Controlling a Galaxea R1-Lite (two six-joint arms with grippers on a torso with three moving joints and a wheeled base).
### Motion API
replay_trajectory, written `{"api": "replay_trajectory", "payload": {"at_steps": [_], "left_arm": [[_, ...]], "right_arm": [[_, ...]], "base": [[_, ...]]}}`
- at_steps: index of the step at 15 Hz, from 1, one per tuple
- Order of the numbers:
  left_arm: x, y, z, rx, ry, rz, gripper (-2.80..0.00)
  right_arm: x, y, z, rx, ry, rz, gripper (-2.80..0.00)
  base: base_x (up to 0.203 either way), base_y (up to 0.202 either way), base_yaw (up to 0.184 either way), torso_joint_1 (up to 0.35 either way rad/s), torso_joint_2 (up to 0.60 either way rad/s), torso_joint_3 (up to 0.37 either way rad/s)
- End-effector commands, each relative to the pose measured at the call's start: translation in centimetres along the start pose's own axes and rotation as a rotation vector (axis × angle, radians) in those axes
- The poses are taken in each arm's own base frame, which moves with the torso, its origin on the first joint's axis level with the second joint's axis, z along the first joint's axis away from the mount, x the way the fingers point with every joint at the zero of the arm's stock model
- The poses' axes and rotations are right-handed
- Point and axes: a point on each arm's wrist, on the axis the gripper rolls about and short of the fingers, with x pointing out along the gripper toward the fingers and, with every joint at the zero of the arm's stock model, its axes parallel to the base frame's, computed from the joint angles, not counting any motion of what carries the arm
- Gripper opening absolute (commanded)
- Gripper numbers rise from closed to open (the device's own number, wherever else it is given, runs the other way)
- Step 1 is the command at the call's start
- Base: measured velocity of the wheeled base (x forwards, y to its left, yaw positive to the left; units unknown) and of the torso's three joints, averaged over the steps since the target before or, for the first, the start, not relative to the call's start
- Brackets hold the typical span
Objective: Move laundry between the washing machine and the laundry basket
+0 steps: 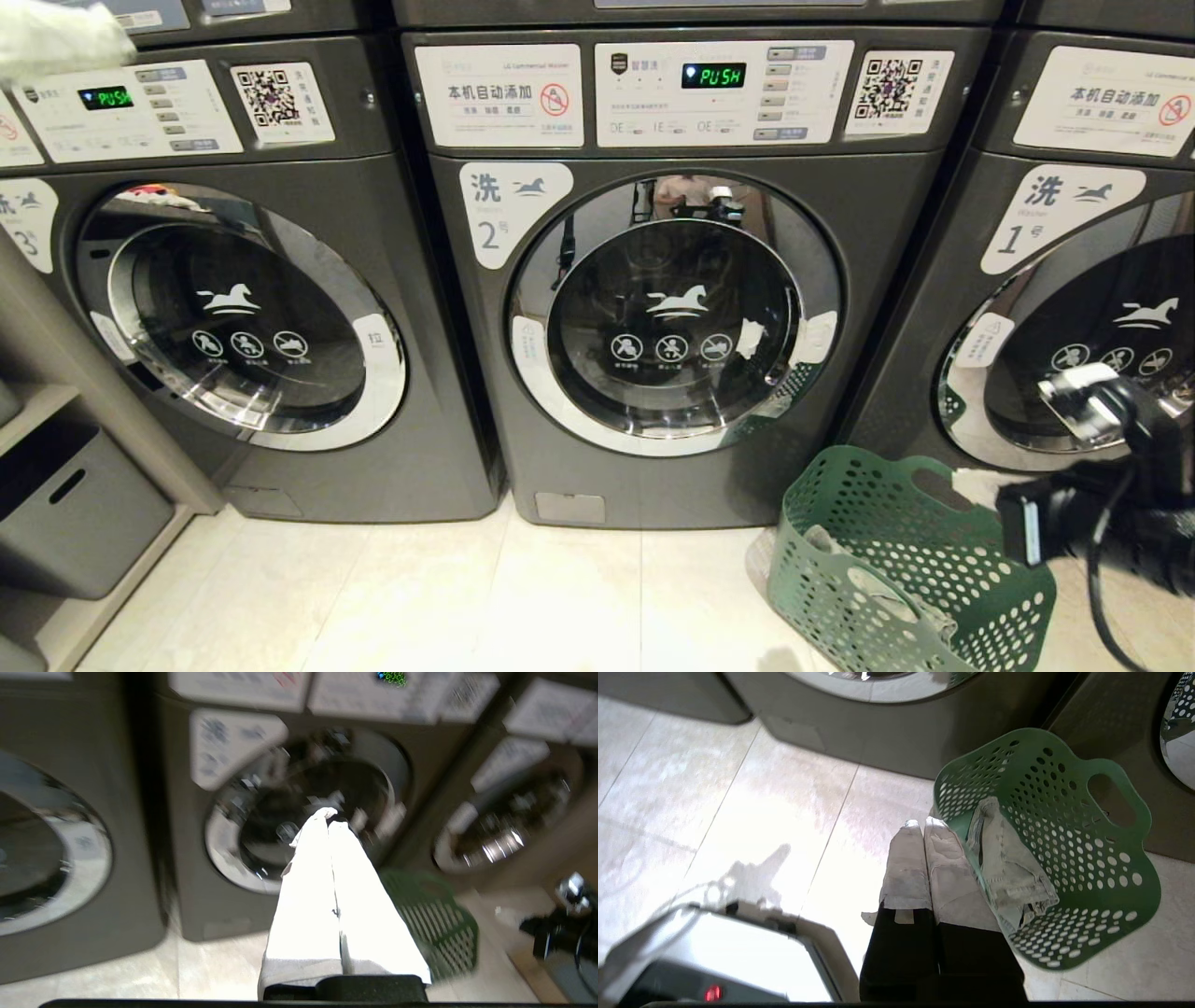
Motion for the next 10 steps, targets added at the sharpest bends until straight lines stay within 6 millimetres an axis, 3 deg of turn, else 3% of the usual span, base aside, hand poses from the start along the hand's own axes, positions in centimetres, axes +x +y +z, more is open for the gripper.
{"api": "replay_trajectory", "payload": {"at_steps": [1, 4, 7, 10], "left_arm": [[-0.8, 0.3, -2.7, -0.009, 0.082, -0.066, -2.80], [-1.0, 0.8, -7.7, -0.095, 0.175, -0.140, -2.80], [-0.3, 1.4, -12.1, -0.217, 0.126, -0.161, -2.80], [0.2, 3.2, -15.5, -0.305, 0.097, -0.037, -2.80]], "right_arm": [[-6.8, 1.3, -3.1, -0.062, -0.157, -0.001, -2.80], [-9.9, 2.1, -8.3, -0.106, -0.160, 0.002, -2.80], [-12.3, 2.7, -12.6, -0.120, -0.077, -0.013, -2.80], [-14.2, 3.0, -15.0, -0.085, -0.019, -0.049, -2.80]], "base": [[0.000, 0.000, 0.000, 0.000, 0.00, 0.000], [0.000, 0.000, 0.000, 0.000, 0.00, 0.000], [0.000, 0.000, 0.000, 0.000, 0.00, 0.000], [0.000, 0.000, 0.000, 0.000, 0.00, 0.000]]}}
